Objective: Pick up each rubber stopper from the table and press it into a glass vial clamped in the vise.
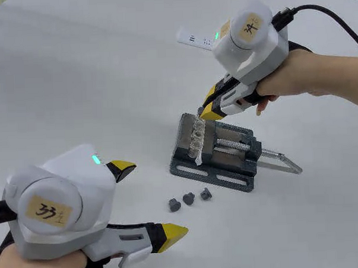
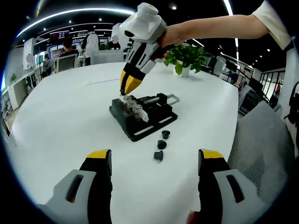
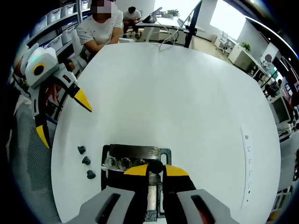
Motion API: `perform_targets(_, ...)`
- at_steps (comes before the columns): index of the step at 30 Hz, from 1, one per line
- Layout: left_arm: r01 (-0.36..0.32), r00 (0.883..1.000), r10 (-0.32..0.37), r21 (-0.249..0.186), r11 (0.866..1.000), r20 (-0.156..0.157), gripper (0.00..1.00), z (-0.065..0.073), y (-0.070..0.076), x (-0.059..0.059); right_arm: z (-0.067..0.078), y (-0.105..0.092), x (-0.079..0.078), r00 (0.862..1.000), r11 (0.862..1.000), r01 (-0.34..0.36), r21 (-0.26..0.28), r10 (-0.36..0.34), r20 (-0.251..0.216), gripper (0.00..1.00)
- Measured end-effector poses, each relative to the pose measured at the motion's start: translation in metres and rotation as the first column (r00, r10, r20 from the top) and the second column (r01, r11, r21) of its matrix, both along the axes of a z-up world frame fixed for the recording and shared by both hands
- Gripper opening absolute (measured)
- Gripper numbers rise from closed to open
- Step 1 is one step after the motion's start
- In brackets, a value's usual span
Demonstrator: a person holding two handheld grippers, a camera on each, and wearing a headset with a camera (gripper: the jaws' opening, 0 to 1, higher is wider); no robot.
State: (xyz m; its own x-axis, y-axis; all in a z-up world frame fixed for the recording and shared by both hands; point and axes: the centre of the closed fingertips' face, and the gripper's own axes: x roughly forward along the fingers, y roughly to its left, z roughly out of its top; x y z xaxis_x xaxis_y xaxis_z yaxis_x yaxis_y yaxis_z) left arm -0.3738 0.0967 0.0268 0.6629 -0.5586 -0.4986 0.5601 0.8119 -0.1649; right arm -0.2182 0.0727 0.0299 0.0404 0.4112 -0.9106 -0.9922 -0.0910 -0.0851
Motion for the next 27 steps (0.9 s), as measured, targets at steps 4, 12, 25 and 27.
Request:
perform_targets(4, -0.001, 1.0, 0.001, -0.001, 1.0, 0.002, 0.74, 0.0, 0.0, 0.0, 0.0, 0.001, 0.001, 1.0, 1.0, 0.001, 0.005, -0.001, -0.008, 0.06)
perform_targets(12, -0.003, 1.0, 0.003, -0.003, 1.0, 0.002, 0.74, 0.0, 0.0, 0.001, 0.0, 0.0, 0.001, 1.0, 1.0, -0.024, -0.006, 0.024, 0.01, 0.07)
perform_targets(25, -0.009, 1.0, 0.009, -0.005, 1.0, 0.003, 0.74, 0.001, -0.001, 0.001, 0.01, -0.003, 0.001, 0.998, 0.998, -0.061, -0.017, 0.061, 0.013, 0.1)
perform_targets(27, -0.012, 1.0, 0.012, -0.009, 1.0, 0.005, 0.74, 0.002, -0.001, 0.002, 0.014, -0.001, 0.002, 0.998, 0.998, -0.064, -0.016, 0.064, 0.011, 0.07)
